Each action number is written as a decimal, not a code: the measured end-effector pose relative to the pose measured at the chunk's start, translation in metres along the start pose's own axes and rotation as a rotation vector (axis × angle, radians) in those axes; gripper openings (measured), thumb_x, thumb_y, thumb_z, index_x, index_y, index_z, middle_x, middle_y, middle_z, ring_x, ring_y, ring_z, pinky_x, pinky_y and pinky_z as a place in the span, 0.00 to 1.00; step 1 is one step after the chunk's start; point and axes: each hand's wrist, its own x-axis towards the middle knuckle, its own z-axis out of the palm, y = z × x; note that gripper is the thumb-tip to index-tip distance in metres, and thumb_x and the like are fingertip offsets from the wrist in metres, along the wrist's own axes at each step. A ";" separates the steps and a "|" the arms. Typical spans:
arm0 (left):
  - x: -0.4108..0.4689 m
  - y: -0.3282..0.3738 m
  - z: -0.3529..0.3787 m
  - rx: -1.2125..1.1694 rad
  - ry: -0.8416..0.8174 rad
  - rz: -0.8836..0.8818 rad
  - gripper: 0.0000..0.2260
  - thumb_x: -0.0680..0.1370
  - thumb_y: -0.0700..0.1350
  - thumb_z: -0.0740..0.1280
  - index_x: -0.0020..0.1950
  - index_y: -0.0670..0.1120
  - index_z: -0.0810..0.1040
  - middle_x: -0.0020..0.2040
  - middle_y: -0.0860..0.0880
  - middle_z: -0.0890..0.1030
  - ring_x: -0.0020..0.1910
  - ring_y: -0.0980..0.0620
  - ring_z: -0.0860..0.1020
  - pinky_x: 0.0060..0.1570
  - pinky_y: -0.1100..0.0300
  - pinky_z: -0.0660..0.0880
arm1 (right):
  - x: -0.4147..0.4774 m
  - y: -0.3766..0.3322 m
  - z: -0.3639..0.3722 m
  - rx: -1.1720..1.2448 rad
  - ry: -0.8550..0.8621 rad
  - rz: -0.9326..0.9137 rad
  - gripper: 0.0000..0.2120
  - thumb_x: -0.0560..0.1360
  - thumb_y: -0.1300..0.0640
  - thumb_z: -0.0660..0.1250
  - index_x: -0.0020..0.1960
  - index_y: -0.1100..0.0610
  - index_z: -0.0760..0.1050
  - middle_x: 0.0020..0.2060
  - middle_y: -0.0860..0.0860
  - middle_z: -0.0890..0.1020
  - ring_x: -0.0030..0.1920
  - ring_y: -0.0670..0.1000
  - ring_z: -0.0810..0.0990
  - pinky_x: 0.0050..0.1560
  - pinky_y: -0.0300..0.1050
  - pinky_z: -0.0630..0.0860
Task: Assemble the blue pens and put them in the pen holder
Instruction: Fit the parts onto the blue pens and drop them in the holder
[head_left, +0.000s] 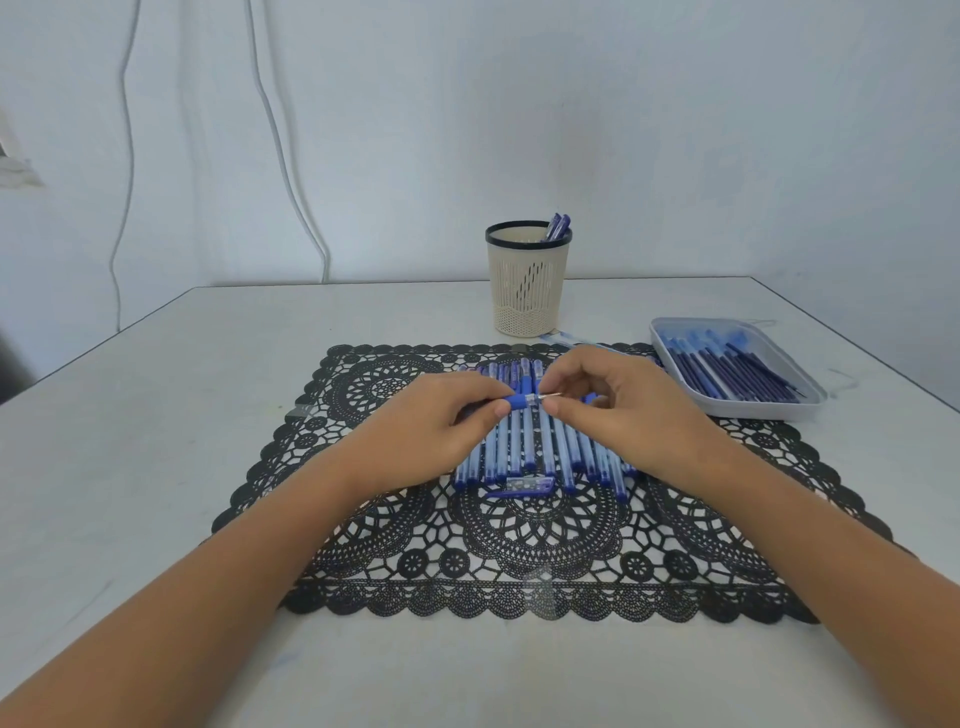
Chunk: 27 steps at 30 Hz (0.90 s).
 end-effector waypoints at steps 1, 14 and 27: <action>0.000 0.000 -0.001 -0.024 -0.011 -0.030 0.10 0.80 0.47 0.59 0.56 0.47 0.78 0.37 0.57 0.76 0.37 0.61 0.73 0.37 0.71 0.66 | 0.000 0.001 -0.001 0.001 0.012 -0.012 0.09 0.73 0.61 0.68 0.42 0.47 0.75 0.40 0.43 0.80 0.43 0.36 0.77 0.44 0.26 0.70; 0.001 -0.016 -0.001 0.059 0.033 -0.129 0.13 0.80 0.49 0.58 0.58 0.47 0.77 0.45 0.54 0.79 0.43 0.58 0.75 0.40 0.74 0.66 | -0.002 0.002 0.000 -0.118 -0.276 0.062 0.03 0.73 0.57 0.69 0.45 0.49 0.79 0.39 0.42 0.81 0.41 0.38 0.78 0.41 0.25 0.71; 0.000 -0.011 0.000 0.088 0.030 -0.072 0.13 0.80 0.48 0.58 0.60 0.47 0.77 0.45 0.58 0.76 0.42 0.64 0.73 0.42 0.75 0.66 | -0.002 0.000 -0.002 -0.235 -0.216 0.054 0.06 0.77 0.58 0.63 0.49 0.49 0.78 0.36 0.40 0.77 0.31 0.37 0.75 0.33 0.25 0.70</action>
